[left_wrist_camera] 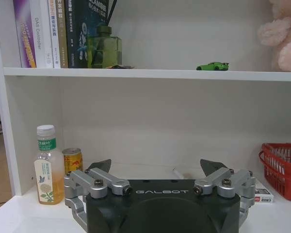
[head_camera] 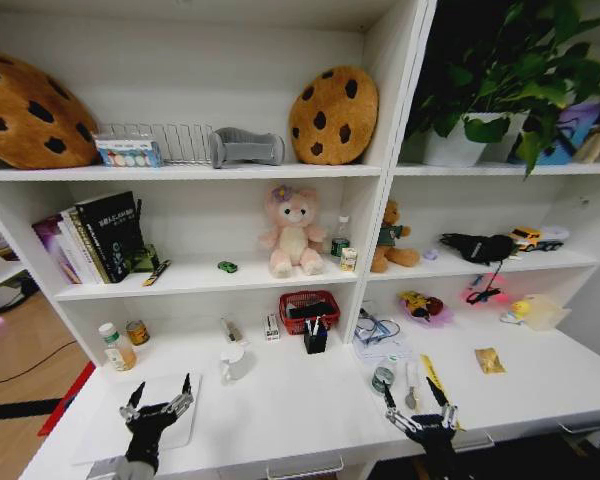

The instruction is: Organize the objects on the table.

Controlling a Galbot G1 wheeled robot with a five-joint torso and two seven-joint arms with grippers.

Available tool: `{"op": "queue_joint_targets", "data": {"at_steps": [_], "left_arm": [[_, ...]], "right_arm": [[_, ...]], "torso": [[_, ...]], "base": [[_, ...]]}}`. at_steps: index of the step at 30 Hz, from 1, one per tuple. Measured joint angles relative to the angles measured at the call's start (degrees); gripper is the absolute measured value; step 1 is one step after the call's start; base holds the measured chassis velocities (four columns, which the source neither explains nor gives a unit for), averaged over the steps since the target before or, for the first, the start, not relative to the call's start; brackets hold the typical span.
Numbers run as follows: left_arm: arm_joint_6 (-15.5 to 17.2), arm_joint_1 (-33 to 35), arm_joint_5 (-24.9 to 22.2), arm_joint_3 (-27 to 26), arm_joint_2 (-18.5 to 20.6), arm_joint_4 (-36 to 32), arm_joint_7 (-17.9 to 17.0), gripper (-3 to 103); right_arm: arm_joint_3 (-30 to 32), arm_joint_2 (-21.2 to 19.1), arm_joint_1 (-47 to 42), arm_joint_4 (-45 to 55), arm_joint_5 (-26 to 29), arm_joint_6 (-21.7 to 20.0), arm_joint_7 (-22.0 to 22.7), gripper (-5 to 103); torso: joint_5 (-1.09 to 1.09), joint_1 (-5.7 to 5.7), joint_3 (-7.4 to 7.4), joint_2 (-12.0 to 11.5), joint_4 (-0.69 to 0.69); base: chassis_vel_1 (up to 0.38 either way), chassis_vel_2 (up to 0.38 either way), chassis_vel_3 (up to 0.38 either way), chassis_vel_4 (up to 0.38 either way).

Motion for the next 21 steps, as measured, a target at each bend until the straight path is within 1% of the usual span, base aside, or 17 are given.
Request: {"op": "queue_joint_targets", "data": {"at_steps": [6, 11, 21], "left_arm": [[-0.1, 0.3, 0.2, -0.1, -0.2, -0.2, 0.0, 100], [-0.1, 0.6, 0.2, 0.0, -0.3, -0.3, 0.2, 100], [-0.1, 0.8, 0.7, 0.2, -0.5, 0.1, 0.5, 100]], "right_arm": [[-0.3, 0.2, 0.7, -0.2, 0.9, -0.1, 0.0, 100], [-0.6, 0.2, 1.2, -0.9, 1.4, -0.1, -0.8, 100], [-1.0, -1.0, 2.9, -1.6, 2.5, -1.6, -0.8, 100]], "torso": [[0.01, 0.00, 0.00, 0.0, 0.01], [0.02, 0.00, 0.00, 0.0, 0.00], [0.00, 0.00, 0.00, 0.0, 0.00]], "base": [[-0.074, -0.068, 0.080, 0.076], [-0.090, -0.099, 0.093, 0.095], [-0.004, -0.006, 0.001, 0.002]]}}
